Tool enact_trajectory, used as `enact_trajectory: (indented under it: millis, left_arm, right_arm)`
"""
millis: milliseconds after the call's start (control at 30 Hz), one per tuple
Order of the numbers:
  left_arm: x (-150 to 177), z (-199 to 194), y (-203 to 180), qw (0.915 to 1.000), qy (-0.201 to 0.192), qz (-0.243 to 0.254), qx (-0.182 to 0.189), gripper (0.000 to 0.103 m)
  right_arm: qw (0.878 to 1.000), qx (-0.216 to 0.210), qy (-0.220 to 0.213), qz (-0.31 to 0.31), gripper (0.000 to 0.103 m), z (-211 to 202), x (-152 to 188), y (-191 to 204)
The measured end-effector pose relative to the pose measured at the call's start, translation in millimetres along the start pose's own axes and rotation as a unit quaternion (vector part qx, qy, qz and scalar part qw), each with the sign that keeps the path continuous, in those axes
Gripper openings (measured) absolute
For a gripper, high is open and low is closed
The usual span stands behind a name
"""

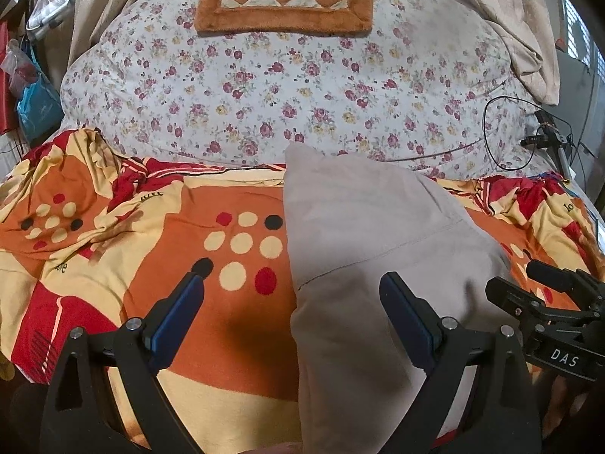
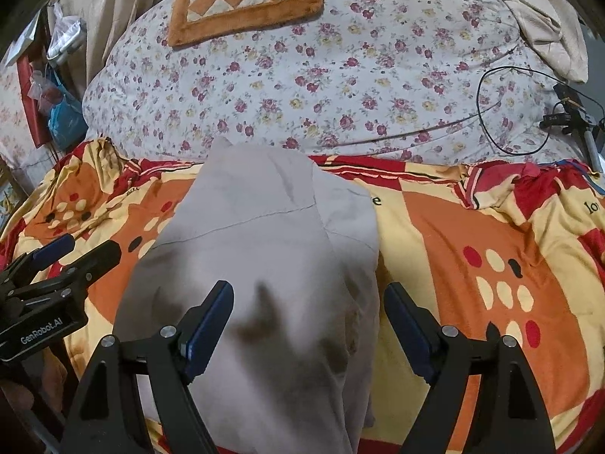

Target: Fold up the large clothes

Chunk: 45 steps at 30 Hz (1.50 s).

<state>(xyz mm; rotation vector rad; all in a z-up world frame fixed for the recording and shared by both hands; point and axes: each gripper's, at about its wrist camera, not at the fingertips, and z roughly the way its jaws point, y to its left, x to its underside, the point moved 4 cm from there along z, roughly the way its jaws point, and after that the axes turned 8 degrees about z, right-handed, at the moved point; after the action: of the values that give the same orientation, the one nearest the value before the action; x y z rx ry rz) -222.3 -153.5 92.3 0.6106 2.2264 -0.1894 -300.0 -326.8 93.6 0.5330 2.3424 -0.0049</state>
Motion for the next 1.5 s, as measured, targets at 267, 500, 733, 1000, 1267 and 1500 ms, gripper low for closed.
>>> enact_trajectory:
  millis: [267, 500, 733, 1000, 1267, 1500]
  left_arm:
    - [0.3, 1.3, -3.6, 1.0000, -0.002, 0.004, -0.003, 0.095]
    - [0.3, 2.8, -5.2, 1.0000, -0.001, 0.008, -0.005, 0.095]
    - [0.9, 5.3, -7.8, 1.0000, 0.002, 0.007, -0.006, 0.095]
    - [1.7, 7.7, -8.9, 0.9999, 0.005, 0.008, -0.006, 0.095]
    - [2.5, 9.1, -9.5, 0.9999, 0.005, 0.008, -0.008, 0.095]
    - [3.3, 9.9, -9.1, 0.9999, 0.006, 0.007, -0.008, 0.095]
  right_arm:
    - [1.000, 0.000, 0.007, 0.005, 0.083, 3.7, 0.8, -4.0]
    - [1.000, -0.001, 0.010, 0.010, 0.083, 7.3, 0.9, -7.0]
    - [1.000, -0.002, 0.014, 0.007, 0.083, 11.4, 1.9, -4.3]
    - [1.000, -0.002, 0.016, 0.004, 0.083, 13.3, 0.9, -4.3]
    - [1.000, -0.002, 0.020, 0.005, 0.083, 15.6, 2.7, -0.6]
    - [1.000, -0.002, 0.023, 0.005, 0.083, 17.4, 4.4, -0.3]
